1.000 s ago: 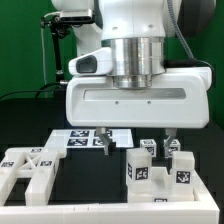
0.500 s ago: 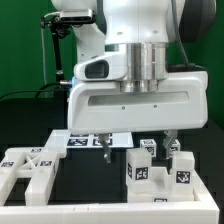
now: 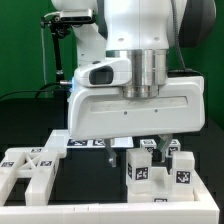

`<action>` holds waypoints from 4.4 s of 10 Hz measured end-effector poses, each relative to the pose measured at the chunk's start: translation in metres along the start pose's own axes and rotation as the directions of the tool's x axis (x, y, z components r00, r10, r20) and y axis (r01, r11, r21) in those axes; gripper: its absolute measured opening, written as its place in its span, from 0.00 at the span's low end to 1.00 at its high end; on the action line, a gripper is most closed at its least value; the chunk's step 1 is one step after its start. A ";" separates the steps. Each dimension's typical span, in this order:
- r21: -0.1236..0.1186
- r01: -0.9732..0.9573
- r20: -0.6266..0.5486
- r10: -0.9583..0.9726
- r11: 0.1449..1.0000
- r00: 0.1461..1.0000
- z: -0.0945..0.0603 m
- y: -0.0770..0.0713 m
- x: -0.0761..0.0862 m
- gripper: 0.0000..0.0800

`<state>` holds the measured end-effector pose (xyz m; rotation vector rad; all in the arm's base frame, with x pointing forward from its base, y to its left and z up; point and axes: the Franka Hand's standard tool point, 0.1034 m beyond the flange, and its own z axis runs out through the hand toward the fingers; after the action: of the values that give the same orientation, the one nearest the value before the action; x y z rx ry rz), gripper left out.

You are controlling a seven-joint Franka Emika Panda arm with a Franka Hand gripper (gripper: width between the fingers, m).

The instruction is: Assemble chair

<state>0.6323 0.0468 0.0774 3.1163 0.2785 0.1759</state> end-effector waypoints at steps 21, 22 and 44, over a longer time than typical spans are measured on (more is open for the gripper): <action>0.008 -0.968 0.019 0.968 0.251 0.251 0.002 -0.010 -0.003 0.76; 0.009 -0.954 0.019 0.954 0.298 0.298 0.002 -0.014 -0.003 0.76; -0.017 -0.012 0.003 0.012 1.000 1.000 0.002 -0.007 -0.001 0.36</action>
Offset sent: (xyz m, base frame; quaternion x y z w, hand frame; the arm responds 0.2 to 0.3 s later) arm 0.0000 0.0000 0.0000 0.0000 0.0000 0.0650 0.9979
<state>0.6298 0.0538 0.0755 3.1015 0.2567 0.1728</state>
